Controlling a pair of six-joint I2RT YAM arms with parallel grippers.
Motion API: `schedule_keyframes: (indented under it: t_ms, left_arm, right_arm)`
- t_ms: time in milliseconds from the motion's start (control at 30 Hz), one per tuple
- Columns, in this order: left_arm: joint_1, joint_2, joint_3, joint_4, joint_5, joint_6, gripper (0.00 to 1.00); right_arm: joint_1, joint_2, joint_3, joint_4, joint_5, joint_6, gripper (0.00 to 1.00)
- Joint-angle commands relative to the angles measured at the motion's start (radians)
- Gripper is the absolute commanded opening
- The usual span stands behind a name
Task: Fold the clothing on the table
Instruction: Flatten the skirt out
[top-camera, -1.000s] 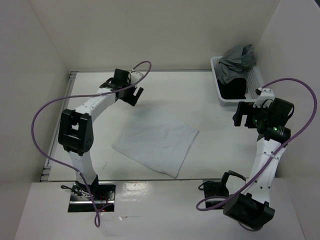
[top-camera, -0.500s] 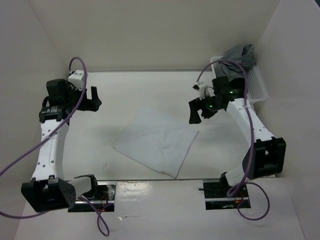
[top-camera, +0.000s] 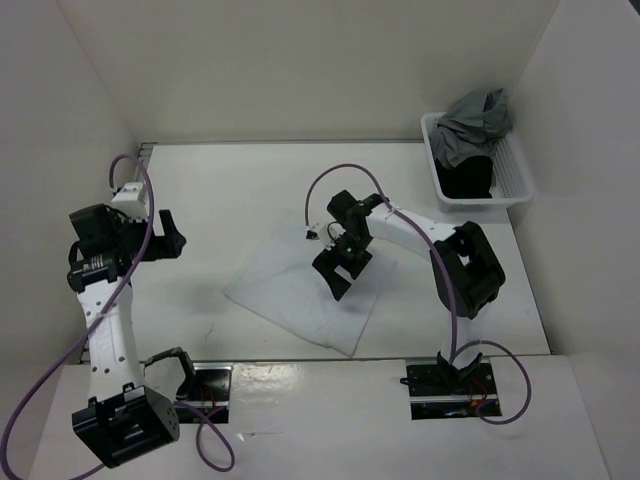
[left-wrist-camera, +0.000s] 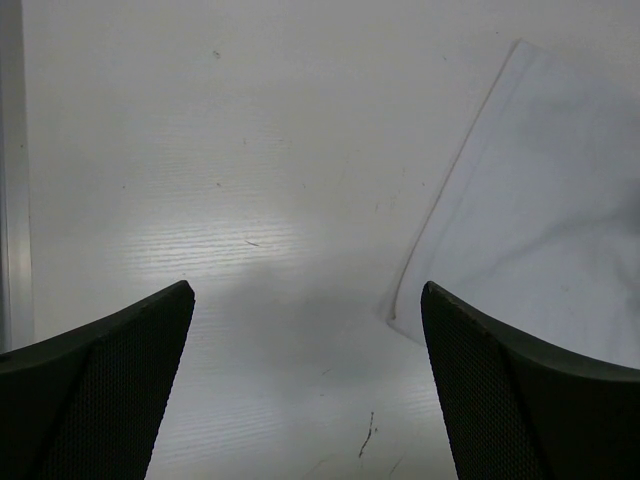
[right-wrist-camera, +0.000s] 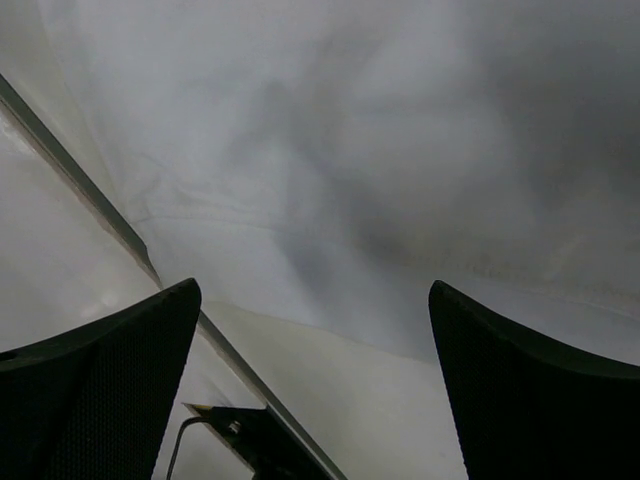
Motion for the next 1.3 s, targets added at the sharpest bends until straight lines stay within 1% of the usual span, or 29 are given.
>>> schedule_keyframes:
  t_ms: [0, 400, 533, 667, 800, 900, 967, 1133, 1267]
  left_arm:
    - [0.010, -0.033, -0.012, 0.042, 0.043, 0.022, 1.00]
    - [0.019, -0.033, -0.021, 0.071, 0.034, 0.022, 1.00]
    - [0.019, -0.033, -0.021, 0.071, 0.034, 0.022, 1.00]
    - [0.019, -0.033, -0.021, 0.071, 0.034, 0.022, 1.00]
    - [0.019, -0.033, -0.021, 0.071, 0.034, 0.022, 1.00]
    - [0.019, -0.033, -0.021, 0.071, 0.034, 0.022, 1.00]
    - [0.019, -0.033, -0.021, 0.071, 0.034, 0.022, 1.00]
    - [0.019, -0.033, -0.021, 0.071, 0.034, 0.022, 1.00]
    - [0.019, -0.033, -0.021, 0.071, 0.034, 0.022, 1.00]
  right_arm:
    - [0.008, 0.037, 0.050, -0.099, -0.010, -0.057, 0.99]
    - [0.031, 0.070, 0.029, -0.206, 0.008, -0.118, 0.99]
    - [0.063, 0.104, 0.020, -0.206, 0.029, -0.132, 0.99]
    - [0.063, 0.139, -0.009, -0.164, 0.062, -0.132, 0.99]
    - [0.063, 0.149, -0.009, -0.164, 0.062, -0.123, 0.99]
    - [0.063, 0.158, -0.009, -0.164, 0.042, -0.132, 0.99]
    - [0.063, 0.158, -0.009, -0.185, 0.000, -0.146, 0.99]
    - [0.140, 0.198, 0.024, -0.208, -0.050, -0.181, 0.99]
    - [0.201, 0.286, 0.080, -0.234, -0.116, -0.206, 0.99]
